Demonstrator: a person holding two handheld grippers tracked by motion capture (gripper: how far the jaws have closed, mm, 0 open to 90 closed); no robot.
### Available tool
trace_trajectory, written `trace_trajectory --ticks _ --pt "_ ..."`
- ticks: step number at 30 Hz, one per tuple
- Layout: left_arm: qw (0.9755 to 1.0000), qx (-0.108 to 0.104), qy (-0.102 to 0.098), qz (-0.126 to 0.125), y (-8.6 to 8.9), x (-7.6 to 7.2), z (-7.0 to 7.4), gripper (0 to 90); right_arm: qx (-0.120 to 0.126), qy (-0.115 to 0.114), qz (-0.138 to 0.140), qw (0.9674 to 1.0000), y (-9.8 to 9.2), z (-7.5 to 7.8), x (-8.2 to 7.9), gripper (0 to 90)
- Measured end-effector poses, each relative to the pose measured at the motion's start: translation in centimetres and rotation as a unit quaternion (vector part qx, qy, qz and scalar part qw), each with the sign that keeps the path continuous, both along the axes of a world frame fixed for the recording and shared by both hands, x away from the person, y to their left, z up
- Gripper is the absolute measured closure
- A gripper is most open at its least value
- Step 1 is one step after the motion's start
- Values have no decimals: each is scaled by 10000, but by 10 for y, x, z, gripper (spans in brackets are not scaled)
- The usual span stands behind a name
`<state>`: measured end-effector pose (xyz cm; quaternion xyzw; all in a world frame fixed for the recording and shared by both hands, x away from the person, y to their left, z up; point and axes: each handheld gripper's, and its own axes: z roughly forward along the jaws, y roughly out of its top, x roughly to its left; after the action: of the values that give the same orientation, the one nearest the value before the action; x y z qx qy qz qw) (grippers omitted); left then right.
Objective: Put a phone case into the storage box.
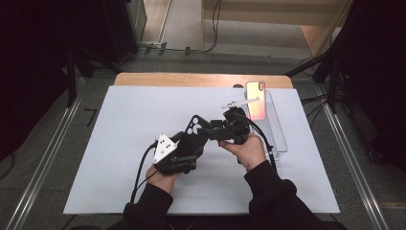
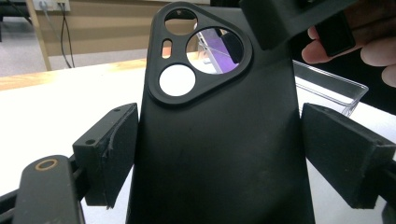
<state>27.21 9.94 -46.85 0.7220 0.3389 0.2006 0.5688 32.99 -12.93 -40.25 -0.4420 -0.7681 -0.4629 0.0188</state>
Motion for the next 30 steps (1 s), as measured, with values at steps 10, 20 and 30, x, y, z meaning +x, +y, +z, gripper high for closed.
trace_trajectory --ticks 10,20,30 --pt "9999 -117 54 -83 0 0 1 143 773 858 -5 9933 -10 -2 7 693" --pt "9991 -322 117 -257 -1 1 2 139 1242 1185 156 9850 -15 1 9 772" --pt "9981 -241 365 -433 -3 2 12 131 1271 1144 219 9850 -19 7 6 776"
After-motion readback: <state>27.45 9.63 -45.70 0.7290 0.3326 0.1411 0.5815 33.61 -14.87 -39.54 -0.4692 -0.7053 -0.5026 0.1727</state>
